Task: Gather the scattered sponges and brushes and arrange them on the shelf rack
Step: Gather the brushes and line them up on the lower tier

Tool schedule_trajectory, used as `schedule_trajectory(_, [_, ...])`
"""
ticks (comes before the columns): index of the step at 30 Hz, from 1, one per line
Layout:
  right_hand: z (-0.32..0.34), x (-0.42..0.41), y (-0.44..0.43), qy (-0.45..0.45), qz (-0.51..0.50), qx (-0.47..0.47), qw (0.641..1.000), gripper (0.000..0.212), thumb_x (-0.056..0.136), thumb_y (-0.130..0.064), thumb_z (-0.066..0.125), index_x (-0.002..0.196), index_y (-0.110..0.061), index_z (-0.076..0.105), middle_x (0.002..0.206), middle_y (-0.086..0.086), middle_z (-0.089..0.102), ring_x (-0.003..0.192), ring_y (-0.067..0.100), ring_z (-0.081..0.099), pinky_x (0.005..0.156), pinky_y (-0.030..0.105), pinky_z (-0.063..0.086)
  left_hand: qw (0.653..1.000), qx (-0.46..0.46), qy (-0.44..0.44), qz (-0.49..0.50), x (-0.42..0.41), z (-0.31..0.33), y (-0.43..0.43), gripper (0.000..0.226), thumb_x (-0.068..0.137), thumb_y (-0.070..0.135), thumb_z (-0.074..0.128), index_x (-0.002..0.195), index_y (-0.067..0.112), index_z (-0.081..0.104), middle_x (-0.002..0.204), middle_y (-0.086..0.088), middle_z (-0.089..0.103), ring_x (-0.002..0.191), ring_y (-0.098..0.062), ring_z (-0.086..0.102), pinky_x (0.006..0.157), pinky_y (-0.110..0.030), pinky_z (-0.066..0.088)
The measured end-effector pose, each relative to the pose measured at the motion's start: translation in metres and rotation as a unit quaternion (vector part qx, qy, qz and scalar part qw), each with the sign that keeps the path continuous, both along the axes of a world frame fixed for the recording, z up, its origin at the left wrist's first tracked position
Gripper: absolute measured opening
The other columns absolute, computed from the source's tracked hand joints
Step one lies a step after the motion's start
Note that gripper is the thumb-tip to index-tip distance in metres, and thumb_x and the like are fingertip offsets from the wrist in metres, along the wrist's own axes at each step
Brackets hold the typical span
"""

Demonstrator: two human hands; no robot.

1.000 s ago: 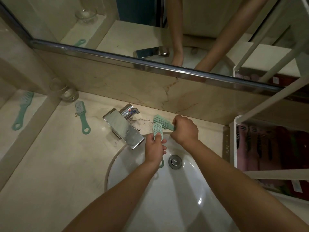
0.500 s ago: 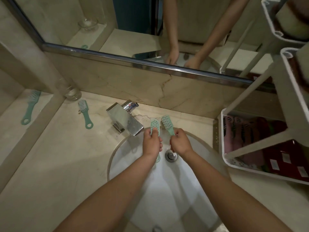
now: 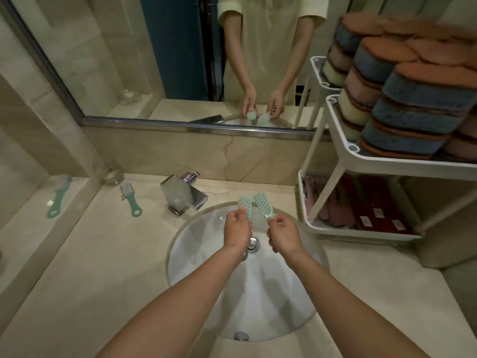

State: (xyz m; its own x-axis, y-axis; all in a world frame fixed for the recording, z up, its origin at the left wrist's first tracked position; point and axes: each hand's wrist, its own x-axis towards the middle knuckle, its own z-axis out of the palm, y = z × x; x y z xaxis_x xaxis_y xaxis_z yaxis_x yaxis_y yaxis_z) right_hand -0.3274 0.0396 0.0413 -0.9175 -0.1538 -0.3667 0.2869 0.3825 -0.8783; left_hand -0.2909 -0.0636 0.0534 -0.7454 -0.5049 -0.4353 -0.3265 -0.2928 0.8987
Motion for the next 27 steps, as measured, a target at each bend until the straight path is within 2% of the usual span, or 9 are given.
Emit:
schedule_trajectory(7, [0.024, 0.024, 0.046, 0.002, -0.034, -0.036, 0.999, 0.011, 0.094, -0.016, 0.045, 0.09, -0.007, 0.05, 0.063, 0.009, 0.047, 0.045, 0.017, 0.037, 0.041, 0.025, 0.027, 1.0, -0.013, 0.009, -0.024, 0.014, 0.013, 0.042, 0.027, 0.103, 0.035, 0.035, 0.097, 0.011, 0.045, 0.064, -0.002, 0.041, 0.046, -0.011, 0.027, 0.041, -0.023, 0.024])
schedule_trajectory(12, [0.035, 0.032, 0.086, 0.008, -0.049, -0.046, 0.998, 0.015, 0.095, -0.015, 0.046, 0.094, -0.001, 0.052, 0.064, 0.01, 0.045, 0.045, 0.016, 0.035, 0.042, 0.027, 0.026, 0.999, -0.029, 0.008, -0.035, 0.019, 0.02, 0.081, 0.028, 0.102, 0.038, 0.035, 0.093, 0.014, 0.045, 0.064, -0.001, 0.041, 0.048, -0.013, 0.029, 0.045, -0.026, 0.025])
schedule_trajectory(19, [0.044, 0.034, 0.147, 0.035, -0.062, -0.057, 0.996, 0.015, 0.094, -0.014, 0.046, 0.079, -0.01, 0.048, 0.06, 0.008, 0.045, 0.043, 0.015, 0.035, 0.041, 0.025, 0.026, 0.998, -0.015, 0.031, -0.049, 0.019, 0.027, 0.141, 0.025, 0.101, 0.035, 0.038, 0.095, 0.013, 0.045, 0.063, -0.001, 0.039, 0.047, -0.012, 0.029, 0.043, -0.025, 0.024])
schedule_trajectory(27, [0.045, 0.023, 0.205, 0.026, -0.09, -0.076, 0.993, 0.014, 0.094, -0.013, 0.045, 0.089, -0.005, 0.055, 0.061, 0.009, 0.05, 0.041, 0.015, 0.037, 0.04, 0.025, 0.027, 0.995, -0.005, 0.049, -0.082, 0.006, 0.028, 0.199, 0.019, 0.101, 0.028, 0.037, 0.094, 0.014, 0.047, 0.063, -0.002, 0.046, 0.044, -0.011, 0.034, 0.039, -0.022, 0.026])
